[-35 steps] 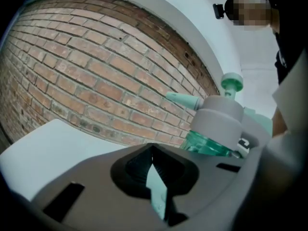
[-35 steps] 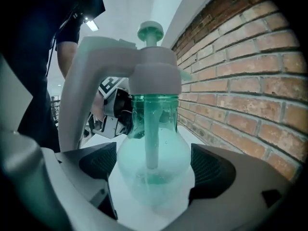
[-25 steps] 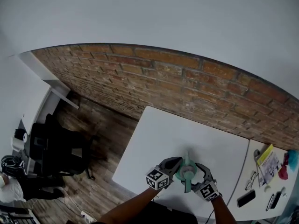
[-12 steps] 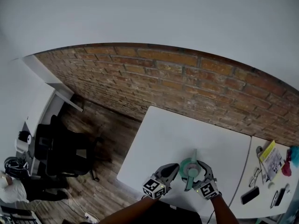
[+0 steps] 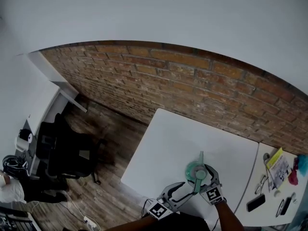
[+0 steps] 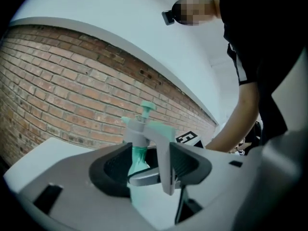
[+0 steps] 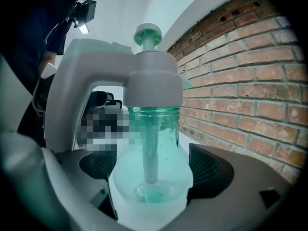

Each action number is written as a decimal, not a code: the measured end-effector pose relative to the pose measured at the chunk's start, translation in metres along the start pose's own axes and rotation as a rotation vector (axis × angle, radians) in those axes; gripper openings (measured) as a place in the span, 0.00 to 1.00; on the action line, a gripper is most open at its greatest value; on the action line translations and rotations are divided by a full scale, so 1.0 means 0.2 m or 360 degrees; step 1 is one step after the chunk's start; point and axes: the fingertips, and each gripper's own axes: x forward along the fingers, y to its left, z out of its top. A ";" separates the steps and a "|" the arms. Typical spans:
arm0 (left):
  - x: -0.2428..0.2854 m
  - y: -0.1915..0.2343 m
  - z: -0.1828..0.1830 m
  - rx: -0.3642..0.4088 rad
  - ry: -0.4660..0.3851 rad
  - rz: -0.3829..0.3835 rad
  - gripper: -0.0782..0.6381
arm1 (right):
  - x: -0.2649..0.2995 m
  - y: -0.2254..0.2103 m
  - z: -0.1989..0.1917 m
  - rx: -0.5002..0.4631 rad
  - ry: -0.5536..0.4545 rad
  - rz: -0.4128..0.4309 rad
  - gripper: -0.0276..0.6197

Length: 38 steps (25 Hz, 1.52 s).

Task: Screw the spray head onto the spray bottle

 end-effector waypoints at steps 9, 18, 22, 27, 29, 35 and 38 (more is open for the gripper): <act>0.03 -0.08 0.00 -0.0021 0.0002 0.0037 0.46 | 0.02 0.00 -0.01 0.0080 -0.0015 -0.0177 0.75; 0.06 -0.02 0.07 0.0079 -0.0026 0.0174 0.33 | 0.03 0.01 0.01 0.0083 -0.0016 -0.0234 0.75; -0.03 0.05 0.07 0.0061 -0.0019 0.0259 0.28 | 0.02 0.01 0.01 0.0100 -0.0025 -0.0233 0.75; -0.07 0.20 0.11 0.0157 0.0020 0.0328 0.27 | 0.02 0.01 0.01 0.0091 -0.0024 -0.0241 0.75; -0.09 0.25 0.12 0.0163 0.0023 0.0365 0.27 | 0.02 0.01 0.01 0.0101 -0.0032 -0.0247 0.75; -0.15 0.52 0.06 0.0084 0.0081 0.0513 0.24 | 0.03 0.01 0.00 0.0108 -0.0030 -0.0251 0.75; -0.10 0.54 0.09 0.0132 0.0077 0.0450 0.19 | 0.03 0.00 0.00 0.0100 -0.0036 -0.0254 0.75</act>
